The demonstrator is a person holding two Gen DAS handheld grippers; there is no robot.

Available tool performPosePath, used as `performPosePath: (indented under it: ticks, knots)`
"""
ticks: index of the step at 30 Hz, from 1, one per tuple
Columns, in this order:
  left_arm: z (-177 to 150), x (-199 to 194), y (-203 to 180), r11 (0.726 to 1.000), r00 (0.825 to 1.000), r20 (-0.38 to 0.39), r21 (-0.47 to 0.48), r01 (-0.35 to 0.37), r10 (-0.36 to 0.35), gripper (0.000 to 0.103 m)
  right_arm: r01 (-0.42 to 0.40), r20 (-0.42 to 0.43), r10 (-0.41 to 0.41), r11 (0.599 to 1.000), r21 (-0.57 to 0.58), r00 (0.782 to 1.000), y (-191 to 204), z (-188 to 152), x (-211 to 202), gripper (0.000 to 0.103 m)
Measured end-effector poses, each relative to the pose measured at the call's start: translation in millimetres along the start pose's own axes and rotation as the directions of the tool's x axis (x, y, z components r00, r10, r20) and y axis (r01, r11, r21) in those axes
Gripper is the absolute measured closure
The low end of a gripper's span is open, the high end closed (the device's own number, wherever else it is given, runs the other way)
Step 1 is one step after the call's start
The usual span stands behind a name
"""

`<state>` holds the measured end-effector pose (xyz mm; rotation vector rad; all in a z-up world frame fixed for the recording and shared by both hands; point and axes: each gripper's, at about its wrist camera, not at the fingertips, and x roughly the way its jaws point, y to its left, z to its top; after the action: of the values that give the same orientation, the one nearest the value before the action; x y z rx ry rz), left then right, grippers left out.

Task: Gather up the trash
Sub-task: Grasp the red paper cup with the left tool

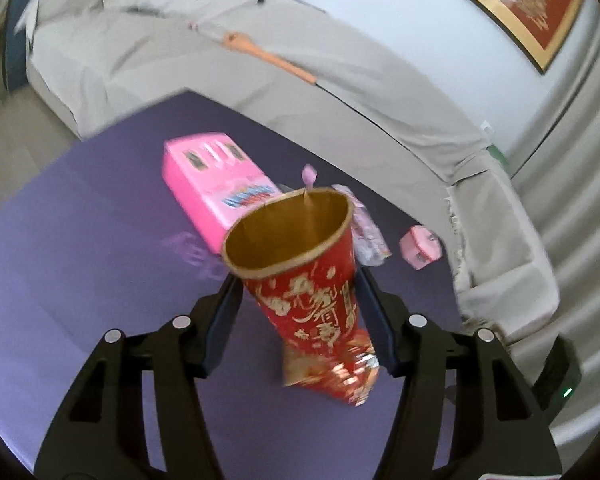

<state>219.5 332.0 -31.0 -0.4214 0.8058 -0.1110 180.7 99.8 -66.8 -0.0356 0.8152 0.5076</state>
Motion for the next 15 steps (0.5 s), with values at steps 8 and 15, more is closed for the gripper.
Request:
performPosePath:
  ticks: [8,15]
  knots:
    - [-27.2,-17.8,33.5,0.999,0.999,-0.039,0.031,-0.034,0.035,0.048,-0.066,-0.051,0.059,0.988,-0.141,0.997,53.9,18.2,31.0,0.026]
    - [-36.7,-25.5,51.2,0.999,0.998,-0.05,0.03,-0.031,0.032,0.048,-0.125,-0.052,0.117,0.976,-0.18,0.992,78.7,58.3,74.6,0.026]
